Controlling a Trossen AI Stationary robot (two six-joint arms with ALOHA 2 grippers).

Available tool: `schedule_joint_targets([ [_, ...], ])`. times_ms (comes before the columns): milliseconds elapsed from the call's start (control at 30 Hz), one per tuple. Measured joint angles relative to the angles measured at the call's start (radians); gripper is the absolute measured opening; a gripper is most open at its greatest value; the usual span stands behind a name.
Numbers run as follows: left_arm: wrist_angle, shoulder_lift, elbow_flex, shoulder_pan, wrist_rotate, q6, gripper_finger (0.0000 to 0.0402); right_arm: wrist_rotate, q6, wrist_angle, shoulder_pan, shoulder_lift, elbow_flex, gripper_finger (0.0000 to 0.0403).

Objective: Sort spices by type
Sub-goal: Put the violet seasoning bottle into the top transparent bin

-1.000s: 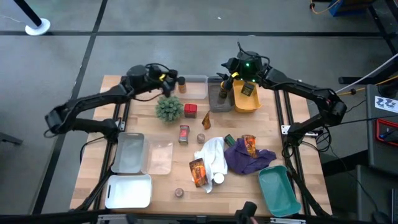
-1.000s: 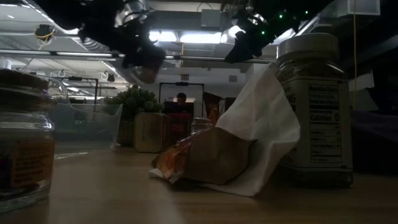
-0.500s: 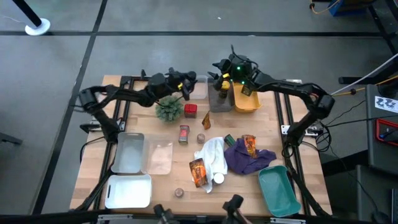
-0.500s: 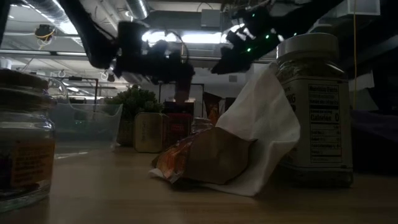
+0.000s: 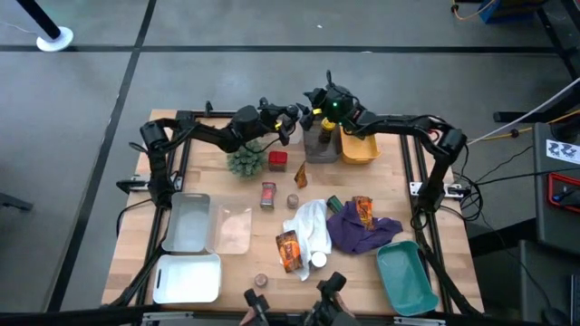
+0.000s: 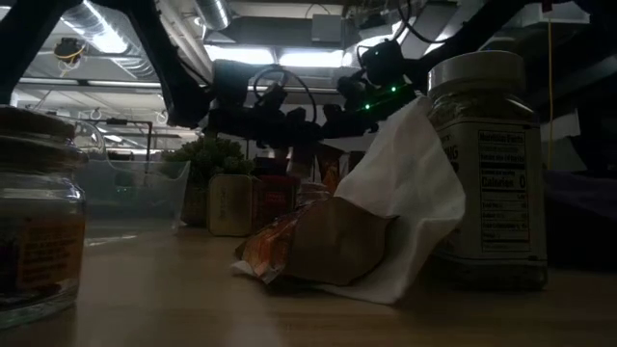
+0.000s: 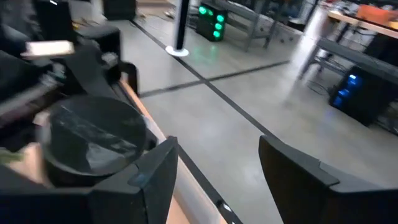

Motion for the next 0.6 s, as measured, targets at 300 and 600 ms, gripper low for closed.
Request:
schedule_joint_targets([
  [300, -0.010, 0.000, 0.003, -0.002, 0.004, 0.006, 0.0205, -0.078, 0.000, 0.006, 0.000, 0.012, 0.002, 0.0225],
  [600, -0.033, -0.002, 0.003, -0.002, 0.003, 0.031, 0.0206, -0.151, 0.003, 0.005, -0.002, 0.012, 0.002, 0.0225],
])
